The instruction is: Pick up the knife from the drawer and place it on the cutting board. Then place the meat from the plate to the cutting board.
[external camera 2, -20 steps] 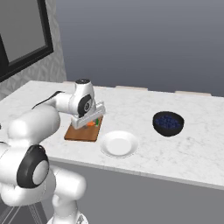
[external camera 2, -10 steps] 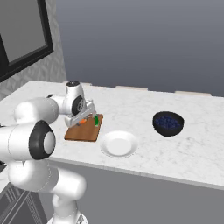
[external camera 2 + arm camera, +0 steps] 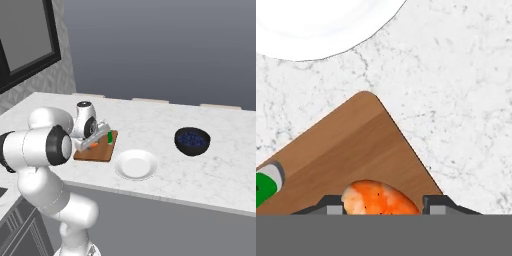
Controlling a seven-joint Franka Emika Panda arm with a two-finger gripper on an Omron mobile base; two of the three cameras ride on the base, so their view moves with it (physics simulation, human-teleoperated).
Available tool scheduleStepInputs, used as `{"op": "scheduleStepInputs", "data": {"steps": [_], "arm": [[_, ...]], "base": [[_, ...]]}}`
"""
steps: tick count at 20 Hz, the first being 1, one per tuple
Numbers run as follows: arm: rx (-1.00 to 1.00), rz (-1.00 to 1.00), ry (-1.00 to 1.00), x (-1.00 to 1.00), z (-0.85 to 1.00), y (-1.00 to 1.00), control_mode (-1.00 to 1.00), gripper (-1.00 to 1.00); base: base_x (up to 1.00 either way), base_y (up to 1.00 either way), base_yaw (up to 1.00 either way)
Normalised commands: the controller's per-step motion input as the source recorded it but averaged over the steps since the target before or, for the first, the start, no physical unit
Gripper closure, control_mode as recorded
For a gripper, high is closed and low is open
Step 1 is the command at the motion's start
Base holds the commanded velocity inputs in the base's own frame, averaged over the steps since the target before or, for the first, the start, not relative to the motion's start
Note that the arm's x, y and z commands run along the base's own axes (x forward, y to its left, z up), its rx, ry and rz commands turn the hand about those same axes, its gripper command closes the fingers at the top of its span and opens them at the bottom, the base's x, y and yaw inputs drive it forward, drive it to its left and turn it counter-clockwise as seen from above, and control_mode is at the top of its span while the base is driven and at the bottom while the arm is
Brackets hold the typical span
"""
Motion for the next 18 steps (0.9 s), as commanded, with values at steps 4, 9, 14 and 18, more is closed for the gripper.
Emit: {"op": "scheduleStepInputs", "data": {"steps": [4,9,14,18], "arm": [[-0.02,0.00,-0.04,0.00,-0.23,0.30,-1.00,-1.00],[-0.01,0.00,-0.14,0.00,0.05,0.27,-1.00,-1.00],[0.00,0.00,-0.10,0.02,0.18,0.14,-1.00,-1.00],[0.00,0.00,0.00,-0.04,0.90,0.00,-1.00,-1.00]], "base": [[0.00,0.00,0.00],[0.00,0.00,0.00],[0.00,0.00,0.00],[0.00,0.00,0.00]]}}
